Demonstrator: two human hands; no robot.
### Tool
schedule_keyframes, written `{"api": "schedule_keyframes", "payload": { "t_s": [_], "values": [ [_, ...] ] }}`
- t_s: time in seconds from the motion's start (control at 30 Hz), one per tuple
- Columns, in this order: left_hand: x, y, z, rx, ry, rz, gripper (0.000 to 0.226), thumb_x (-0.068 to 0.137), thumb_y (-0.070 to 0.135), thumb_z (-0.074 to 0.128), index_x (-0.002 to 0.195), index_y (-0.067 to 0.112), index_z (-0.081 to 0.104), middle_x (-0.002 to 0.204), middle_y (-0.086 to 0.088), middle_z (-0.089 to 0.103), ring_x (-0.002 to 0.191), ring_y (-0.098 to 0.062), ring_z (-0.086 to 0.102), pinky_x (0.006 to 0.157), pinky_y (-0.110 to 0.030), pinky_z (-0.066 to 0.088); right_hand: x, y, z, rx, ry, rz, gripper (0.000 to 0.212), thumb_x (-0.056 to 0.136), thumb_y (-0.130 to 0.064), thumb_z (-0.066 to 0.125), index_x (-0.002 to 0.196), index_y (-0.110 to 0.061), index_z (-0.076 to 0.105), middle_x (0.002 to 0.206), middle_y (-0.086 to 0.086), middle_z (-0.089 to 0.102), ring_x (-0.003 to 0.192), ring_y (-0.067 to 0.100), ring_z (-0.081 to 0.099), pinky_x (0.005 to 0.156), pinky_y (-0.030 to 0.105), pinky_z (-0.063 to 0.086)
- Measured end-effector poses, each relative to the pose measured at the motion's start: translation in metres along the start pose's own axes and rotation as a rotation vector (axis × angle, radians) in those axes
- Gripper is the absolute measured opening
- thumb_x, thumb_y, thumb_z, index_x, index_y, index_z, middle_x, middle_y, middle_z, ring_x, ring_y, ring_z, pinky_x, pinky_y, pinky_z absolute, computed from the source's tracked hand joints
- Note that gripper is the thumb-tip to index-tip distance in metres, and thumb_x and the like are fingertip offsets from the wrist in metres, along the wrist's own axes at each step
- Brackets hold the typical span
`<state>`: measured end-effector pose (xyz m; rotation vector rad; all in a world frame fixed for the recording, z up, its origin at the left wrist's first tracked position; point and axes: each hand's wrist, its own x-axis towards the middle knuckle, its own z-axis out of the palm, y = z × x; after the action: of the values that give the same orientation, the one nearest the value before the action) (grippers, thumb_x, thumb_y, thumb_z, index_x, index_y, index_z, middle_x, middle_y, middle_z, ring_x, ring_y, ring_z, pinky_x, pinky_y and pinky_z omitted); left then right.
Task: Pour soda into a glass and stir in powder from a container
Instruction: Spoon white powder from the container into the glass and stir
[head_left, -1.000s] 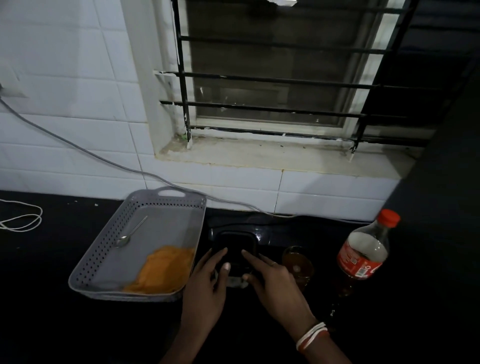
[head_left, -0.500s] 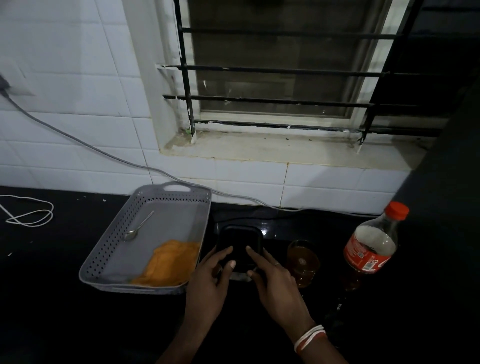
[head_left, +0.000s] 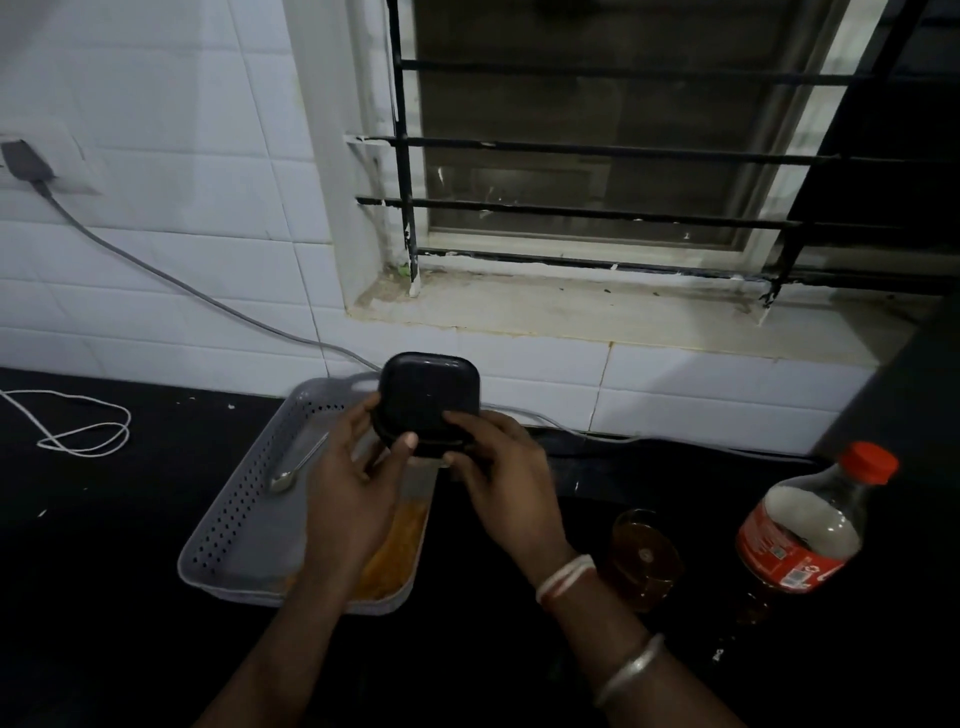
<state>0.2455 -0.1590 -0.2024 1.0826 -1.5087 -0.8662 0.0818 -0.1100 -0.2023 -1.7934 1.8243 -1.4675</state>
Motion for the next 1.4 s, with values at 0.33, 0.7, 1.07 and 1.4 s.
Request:
{"api": "schedule_keyframes", "payload": {
  "t_s": [0.33, 0.7, 1.07, 1.4],
  "values": [
    [0.072, -0.088, -0.004, 0.056, -0.049, -0.243, 0.056, 0.095, 0.033, 0.074, 0.146, 0.021, 0.056, 0.140, 0.002, 0.064, 0.127, -0.013, 0.059, 0.107, -0.044, 0.052, 0.054, 0.037, 0.090, -0.130, -0.188, 0.165, 0.040, 0.095, -0.021, 0.066, 0.135, -0.021, 0.066, 0.120, 0.009, 0.073, 0.109, 0.024, 0.068, 0.095, 0.027, 0.049],
    [0.071, -0.084, 0.005, 0.191, -0.054, -0.186, 0.056, 0.097, 0.030, 0.071, 0.148, 0.022, 0.048, 0.147, -0.003, 0.057, 0.134, -0.020, 0.054, 0.108, -0.047, 0.049, 0.037, 0.040, 0.076, -0.095, -0.241, 0.175, 0.056, 0.096, -0.010, 0.056, 0.149, -0.030, 0.051, 0.149, 0.013, 0.053, 0.139, 0.026, 0.050, 0.112, 0.032, 0.044],
    [-0.096, 0.000, 0.080, -0.145, -0.402, -0.123, 0.039, 0.095, 0.021, 0.070, 0.129, 0.037, 0.063, 0.133, 0.015, 0.066, 0.116, 0.000, 0.067, 0.090, -0.012, 0.052, -0.134, 0.046, -0.087, -0.406, 0.454, 0.397, 0.076, 0.076, -0.056, 0.072, 0.144, -0.028, 0.051, 0.143, 0.000, 0.046, 0.129, 0.026, 0.045, 0.108, 0.025, 0.029],
    [-0.131, -0.007, 0.153, -0.167, -0.650, -0.325, 0.059, 0.096, 0.031, 0.072, 0.143, 0.052, 0.043, 0.124, 0.040, 0.056, 0.112, 0.009, 0.067, 0.099, -0.020, 0.055, -0.153, 0.101, -0.103, -0.056, 0.188, 0.616, 0.092, 0.076, -0.038, 0.086, 0.152, -0.039, 0.034, 0.138, -0.013, 0.061, 0.119, -0.001, 0.060, 0.096, 0.016, 0.049]
  ]
}}
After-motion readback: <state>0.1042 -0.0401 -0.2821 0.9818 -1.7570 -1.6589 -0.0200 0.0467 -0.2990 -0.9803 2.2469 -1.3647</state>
